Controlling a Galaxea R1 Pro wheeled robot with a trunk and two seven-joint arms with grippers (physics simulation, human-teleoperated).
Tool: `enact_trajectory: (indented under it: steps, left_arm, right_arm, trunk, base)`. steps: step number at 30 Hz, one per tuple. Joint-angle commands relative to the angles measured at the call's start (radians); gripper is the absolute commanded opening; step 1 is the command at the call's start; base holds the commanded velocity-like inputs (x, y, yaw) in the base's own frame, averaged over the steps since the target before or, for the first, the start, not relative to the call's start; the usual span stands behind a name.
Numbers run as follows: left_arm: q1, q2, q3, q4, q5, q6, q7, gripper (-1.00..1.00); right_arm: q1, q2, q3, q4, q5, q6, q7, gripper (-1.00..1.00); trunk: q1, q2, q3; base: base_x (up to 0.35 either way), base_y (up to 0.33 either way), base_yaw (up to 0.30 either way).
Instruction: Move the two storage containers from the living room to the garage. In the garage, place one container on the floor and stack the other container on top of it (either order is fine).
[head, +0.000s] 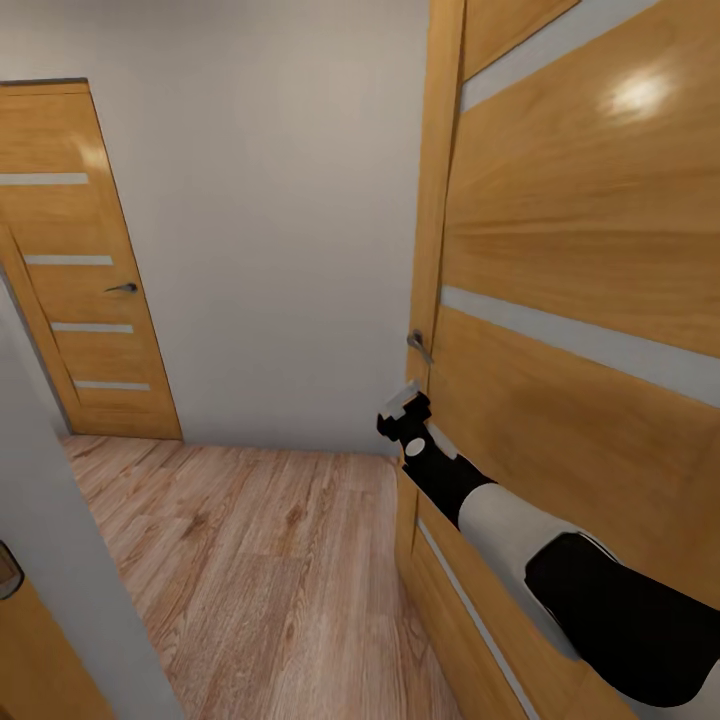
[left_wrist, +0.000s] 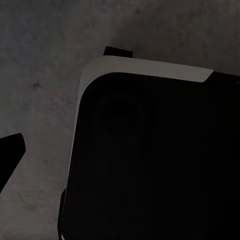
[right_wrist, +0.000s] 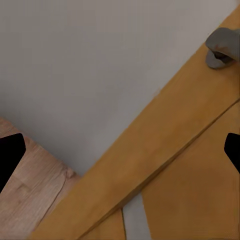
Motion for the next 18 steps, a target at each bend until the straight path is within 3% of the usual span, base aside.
enact_trajectory:
  steps: [1, 7, 18]
  left_arm:
    - [0.0, 0.0, 0.0, 0.0, 0.006, -0.002, 0.001, 1.0]
    - [0.0, 0.0, 0.002, 0.0, 0.006, -0.002, 0.001, 1.0]
    - [0.0, 0.0, 0.002, 0.0, 0.006, -0.002, 0.001, 1.0]
  right_arm:
    - [-0.001, 0.0, 0.003, 0.002, 0.006, 0.001, -0.006, 1.0]
    - [-0.001, 0.0, 0.003, 0.006, 0.006, 0.002, -0.009, 1.0]
    - [-0.001, 0.0, 0.003, 0.006, 0.005, 0.0, -0.008, 1.0]
  trunk:
    - [0.0, -0.001, -0.001]
    - [0.0, -0.001, -0.001]
    - [0.0, -0.001, -0.001]
  base:
    - [0.0, -0.016, 0.0]
    - [0.0, -0.112, 0.0]
    - [0.0, -0.012, 0.0]
